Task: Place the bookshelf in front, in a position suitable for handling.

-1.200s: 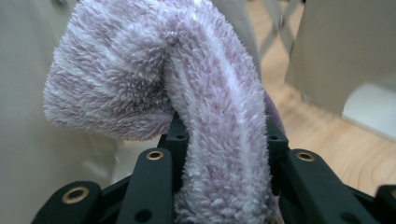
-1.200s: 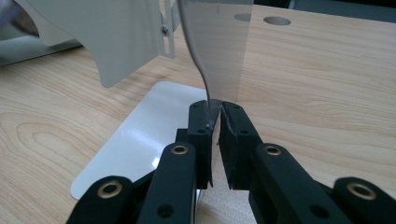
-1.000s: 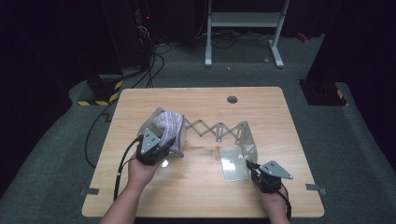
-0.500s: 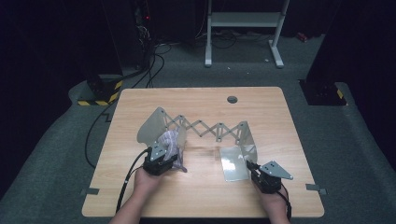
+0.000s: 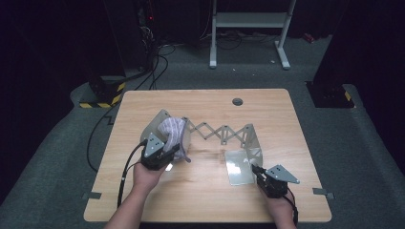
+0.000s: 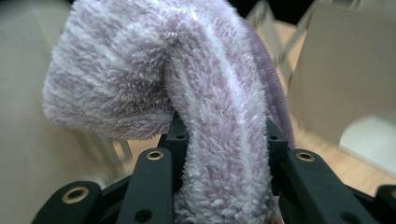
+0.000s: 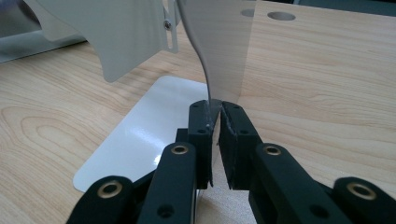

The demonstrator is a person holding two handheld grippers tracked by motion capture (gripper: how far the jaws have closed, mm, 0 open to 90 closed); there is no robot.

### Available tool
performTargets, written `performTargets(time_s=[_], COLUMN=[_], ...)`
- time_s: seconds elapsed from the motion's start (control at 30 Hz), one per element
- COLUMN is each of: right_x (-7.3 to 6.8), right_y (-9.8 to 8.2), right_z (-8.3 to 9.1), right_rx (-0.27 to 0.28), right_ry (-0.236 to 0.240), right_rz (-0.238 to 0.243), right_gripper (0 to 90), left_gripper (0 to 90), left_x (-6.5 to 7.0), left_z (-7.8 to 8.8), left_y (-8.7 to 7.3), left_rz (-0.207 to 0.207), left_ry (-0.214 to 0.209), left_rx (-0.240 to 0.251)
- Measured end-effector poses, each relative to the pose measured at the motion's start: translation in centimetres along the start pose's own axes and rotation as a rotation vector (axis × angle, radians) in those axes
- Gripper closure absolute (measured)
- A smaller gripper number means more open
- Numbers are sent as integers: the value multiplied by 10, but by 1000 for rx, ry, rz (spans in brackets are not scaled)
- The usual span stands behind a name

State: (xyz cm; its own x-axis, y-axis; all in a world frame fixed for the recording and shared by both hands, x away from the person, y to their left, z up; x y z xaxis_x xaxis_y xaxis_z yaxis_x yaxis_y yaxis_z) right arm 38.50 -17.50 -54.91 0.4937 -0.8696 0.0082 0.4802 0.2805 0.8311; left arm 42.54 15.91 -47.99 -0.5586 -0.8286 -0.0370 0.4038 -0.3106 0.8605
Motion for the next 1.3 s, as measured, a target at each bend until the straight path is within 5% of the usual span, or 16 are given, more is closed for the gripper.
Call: performTargets(time_s=[0.1,0.3,0.37,0.6,0.97,1.1,1.3], right_x=[0,0,0,0,0,0,-1], right_y=[0,0,-1,-1,-1,-1,-1], right_z=[0,0,0,-1,-1,-1,-1], right_rx=[0,0,-1,-4,-8,-8,-13], right_ry=[2,2,2,3,4,4,10], right_rz=[0,4,5,2,2,1,1], right_gripper=[831,831,831,830,829,830,834], left_gripper=[653,654,655,658,657,653,650], left_x=[-5,-11,-11,-6,4,3,-27], left_z=[8,1,-5,-22,-37,-24,6], left_y=[24,24,16,-11,-67,-85,-93], left_rz=[-10,25,56,59,9,9,74], left_ry=[11,-6,-26,-48,-57,-41,54], left_rx=[49,45,36,-46,-241,-230,-187])
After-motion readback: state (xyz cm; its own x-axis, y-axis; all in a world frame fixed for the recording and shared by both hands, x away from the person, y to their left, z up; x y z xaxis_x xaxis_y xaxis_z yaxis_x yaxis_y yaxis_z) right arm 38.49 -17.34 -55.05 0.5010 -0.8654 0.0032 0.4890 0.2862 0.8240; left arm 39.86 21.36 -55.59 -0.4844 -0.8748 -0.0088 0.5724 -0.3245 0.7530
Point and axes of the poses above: each handheld gripper's, and its own axes: z roughly backward along the jaws, y roughly out of its top, x roughly to its right, the point moved 7 cm from there along -z, roughly forward along the jaws, and after that the axes turned 8 degrees about -x, right-handed, at the moved point
